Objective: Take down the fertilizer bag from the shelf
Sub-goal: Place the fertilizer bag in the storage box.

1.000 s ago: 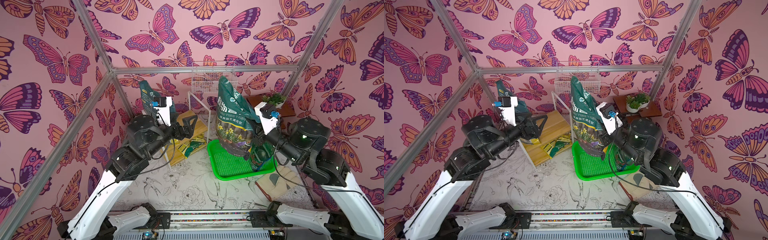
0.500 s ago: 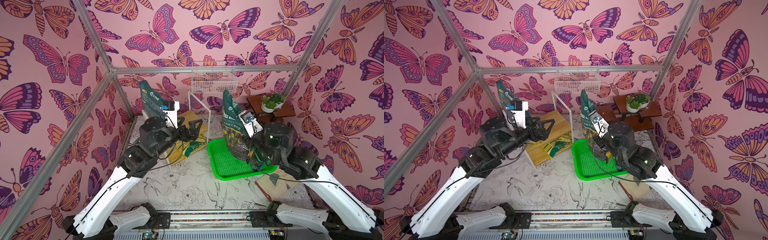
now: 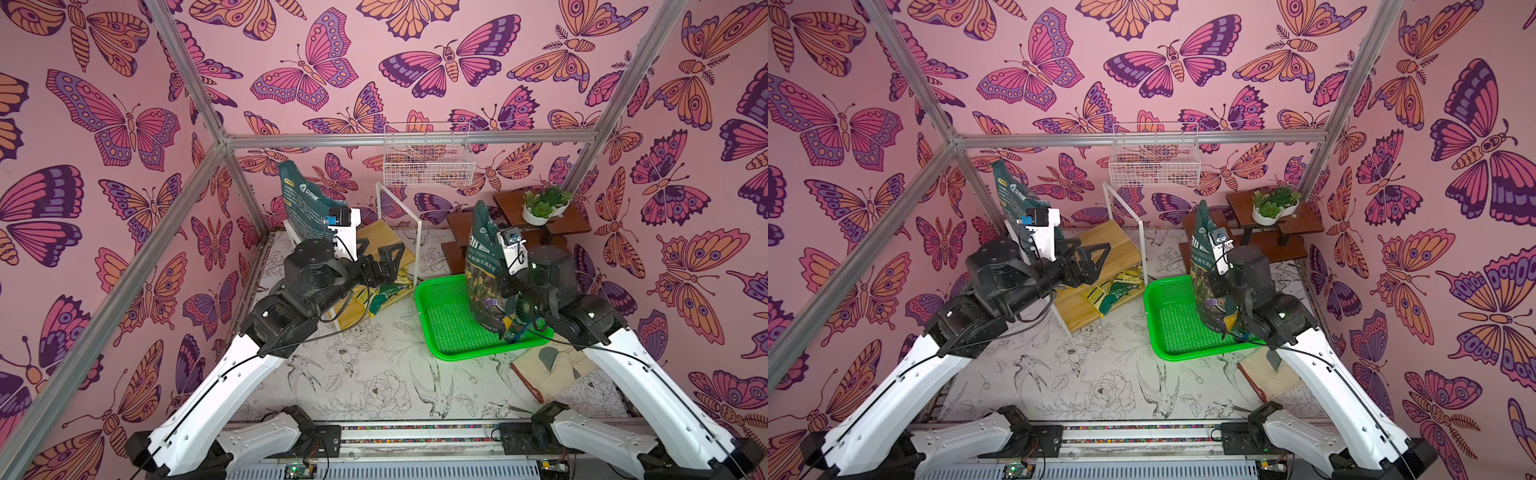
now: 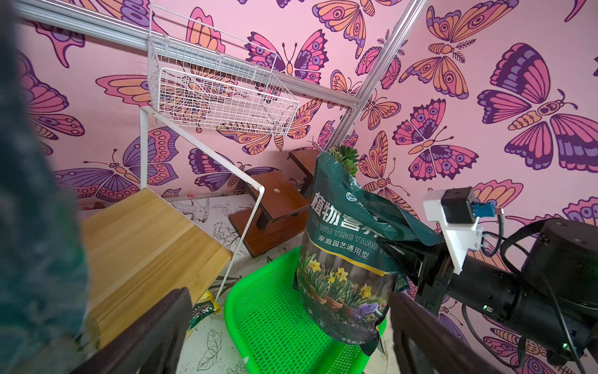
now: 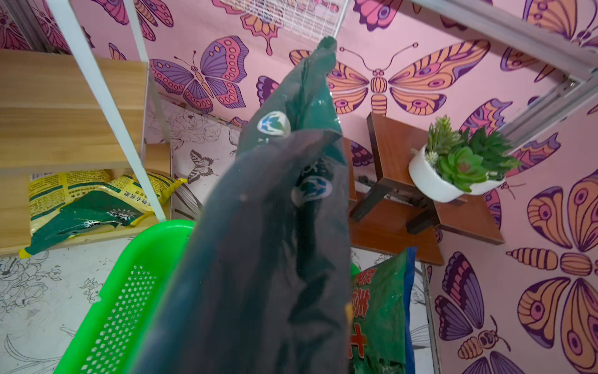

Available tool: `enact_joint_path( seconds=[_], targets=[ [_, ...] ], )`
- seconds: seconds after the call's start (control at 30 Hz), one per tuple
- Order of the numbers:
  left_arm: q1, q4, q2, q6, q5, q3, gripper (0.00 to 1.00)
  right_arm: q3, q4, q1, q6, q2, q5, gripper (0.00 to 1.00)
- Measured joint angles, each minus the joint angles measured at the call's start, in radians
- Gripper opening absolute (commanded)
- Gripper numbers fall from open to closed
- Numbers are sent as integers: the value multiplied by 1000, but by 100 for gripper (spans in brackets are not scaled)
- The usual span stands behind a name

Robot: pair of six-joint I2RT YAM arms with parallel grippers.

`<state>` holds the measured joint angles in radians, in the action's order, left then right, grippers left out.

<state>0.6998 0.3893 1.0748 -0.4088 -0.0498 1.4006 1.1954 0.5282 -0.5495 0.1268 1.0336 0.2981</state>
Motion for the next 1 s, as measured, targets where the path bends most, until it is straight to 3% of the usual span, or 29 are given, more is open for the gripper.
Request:
enact_joint_path(
  seconds=[0.5,1.0],
  targets=[
    [0,-4,-12,0,-11,-13,100,-261,-234,98,-64,-34,-112,0],
    [0,-10,-27,7,-43,-31,100,-430,-432,105,-110,-98,-89,0]
  ],
)
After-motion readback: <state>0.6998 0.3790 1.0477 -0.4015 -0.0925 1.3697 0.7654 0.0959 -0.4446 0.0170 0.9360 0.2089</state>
